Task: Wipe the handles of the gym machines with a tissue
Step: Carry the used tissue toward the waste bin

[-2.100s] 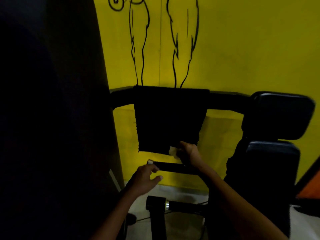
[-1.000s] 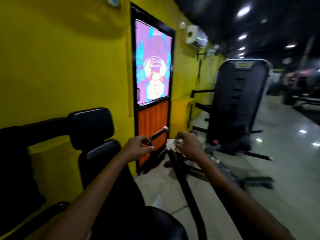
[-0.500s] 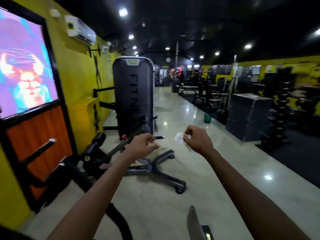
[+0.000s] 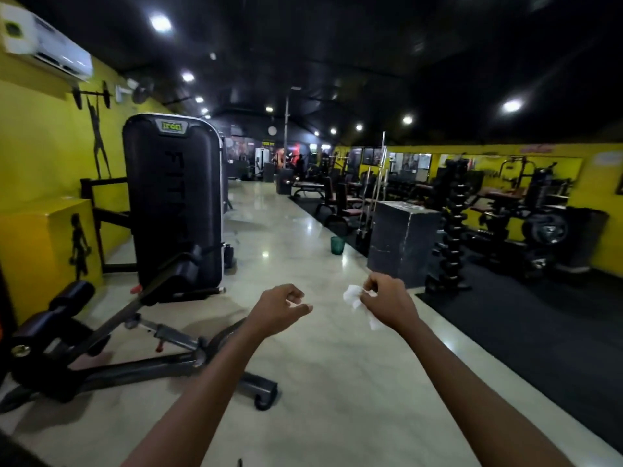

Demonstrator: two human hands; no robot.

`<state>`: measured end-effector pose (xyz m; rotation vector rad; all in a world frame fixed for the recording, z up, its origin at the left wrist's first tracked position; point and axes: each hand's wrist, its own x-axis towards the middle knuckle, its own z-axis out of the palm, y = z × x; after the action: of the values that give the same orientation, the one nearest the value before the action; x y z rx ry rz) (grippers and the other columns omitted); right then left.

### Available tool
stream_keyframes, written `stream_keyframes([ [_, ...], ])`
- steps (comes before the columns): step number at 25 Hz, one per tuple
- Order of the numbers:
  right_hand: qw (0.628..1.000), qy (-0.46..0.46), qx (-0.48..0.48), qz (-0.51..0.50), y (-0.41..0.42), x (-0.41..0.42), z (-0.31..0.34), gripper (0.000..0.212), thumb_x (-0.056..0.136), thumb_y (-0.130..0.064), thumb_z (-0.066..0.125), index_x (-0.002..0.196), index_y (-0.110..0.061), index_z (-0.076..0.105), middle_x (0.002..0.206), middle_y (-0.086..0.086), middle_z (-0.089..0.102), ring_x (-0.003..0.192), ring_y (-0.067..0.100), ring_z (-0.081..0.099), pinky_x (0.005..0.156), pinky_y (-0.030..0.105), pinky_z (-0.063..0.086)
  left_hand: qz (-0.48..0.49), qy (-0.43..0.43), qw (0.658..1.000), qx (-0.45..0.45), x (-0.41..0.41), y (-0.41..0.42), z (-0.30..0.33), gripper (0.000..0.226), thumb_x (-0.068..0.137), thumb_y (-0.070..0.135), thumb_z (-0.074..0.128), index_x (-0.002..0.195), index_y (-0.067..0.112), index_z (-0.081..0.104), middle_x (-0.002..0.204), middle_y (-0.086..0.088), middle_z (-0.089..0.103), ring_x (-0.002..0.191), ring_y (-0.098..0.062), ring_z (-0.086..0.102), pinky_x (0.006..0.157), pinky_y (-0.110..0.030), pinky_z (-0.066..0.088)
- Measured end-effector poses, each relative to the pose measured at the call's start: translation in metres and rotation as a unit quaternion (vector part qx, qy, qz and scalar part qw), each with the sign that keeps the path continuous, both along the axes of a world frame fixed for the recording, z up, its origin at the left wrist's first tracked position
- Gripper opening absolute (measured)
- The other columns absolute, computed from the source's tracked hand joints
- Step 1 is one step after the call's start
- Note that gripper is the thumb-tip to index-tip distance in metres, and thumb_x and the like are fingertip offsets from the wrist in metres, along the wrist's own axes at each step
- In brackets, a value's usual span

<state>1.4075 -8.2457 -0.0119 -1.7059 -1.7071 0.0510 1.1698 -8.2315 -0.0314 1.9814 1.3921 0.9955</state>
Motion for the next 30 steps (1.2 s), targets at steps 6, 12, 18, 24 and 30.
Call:
stream_keyframes([
  [6, 0.999, 0.028, 0.001, -0.03, 0.048, 0.09, -0.017, 0.011, 0.078, -0.024, 0.063, 0.072, -0.022, 0.054, 0.078, -0.002, 0.062, 0.075, 0.018, 0.058, 0.063, 0.033, 0.046, -0.017, 0.02, 0.999, -0.02, 0.092, 0.067, -0.01, 0.027, 0.08, 0.038, 0.073, 0.098, 0.019, 0.065, 0.097, 0.004, 0.066, 0.08, -0.009, 0.059, 0.057, -0.015, 0.04],
  [12, 0.999, 0.03, 0.001, -0.038, 0.144, 0.145, -0.025, 0.008, 0.079, -0.023, 0.063, 0.074, -0.021, 0.056, 0.08, -0.005, 0.062, 0.08, 0.017, 0.058, 0.065, 0.03, 0.044, -0.02, 0.024, 0.999, -0.023, 0.148, 0.167, -0.025, 0.03, 0.081, 0.037, 0.073, 0.103, 0.018, 0.066, 0.1, 0.004, 0.066, 0.095, -0.011, 0.062, 0.075, -0.022, 0.047],
  [18, 0.999, 0.036, 0.001, -0.036, 0.276, 0.192, -0.01, 0.004, 0.077, -0.022, 0.062, 0.076, -0.02, 0.058, 0.083, -0.001, 0.064, 0.078, 0.019, 0.06, 0.065, 0.03, 0.046, -0.029, 0.029, 0.999, -0.017, 0.2, 0.301, -0.013, 0.026, 0.081, 0.036, 0.073, 0.098, 0.019, 0.065, 0.098, 0.004, 0.066, 0.092, -0.009, 0.062, 0.064, -0.015, 0.043],
  [24, 0.998, 0.053, 0.006, -0.046, 0.401, 0.25, 0.005, 0.005, 0.075, -0.022, 0.061, 0.074, -0.018, 0.058, 0.075, -0.001, 0.062, 0.072, 0.02, 0.059, 0.062, 0.032, 0.047, -0.053, 0.061, 0.997, 0.018, 0.262, 0.426, 0.01, 0.027, 0.082, 0.034, 0.072, 0.099, 0.015, 0.065, 0.097, 0.003, 0.066, 0.092, -0.009, 0.061, 0.064, -0.011, 0.041],
  [30, 0.997, 0.061, 0.011, -0.043, 0.532, 0.322, 0.002, 0.006, 0.074, -0.021, 0.06, 0.074, -0.016, 0.059, 0.069, -0.003, 0.06, 0.068, 0.019, 0.058, 0.058, 0.03, 0.044, -0.05, 0.06, 0.997, 0.021, 0.332, 0.562, -0.003, 0.028, 0.082, 0.035, 0.073, 0.102, 0.017, 0.065, 0.101, 0.006, 0.066, 0.094, -0.007, 0.061, 0.064, -0.008, 0.039],
])
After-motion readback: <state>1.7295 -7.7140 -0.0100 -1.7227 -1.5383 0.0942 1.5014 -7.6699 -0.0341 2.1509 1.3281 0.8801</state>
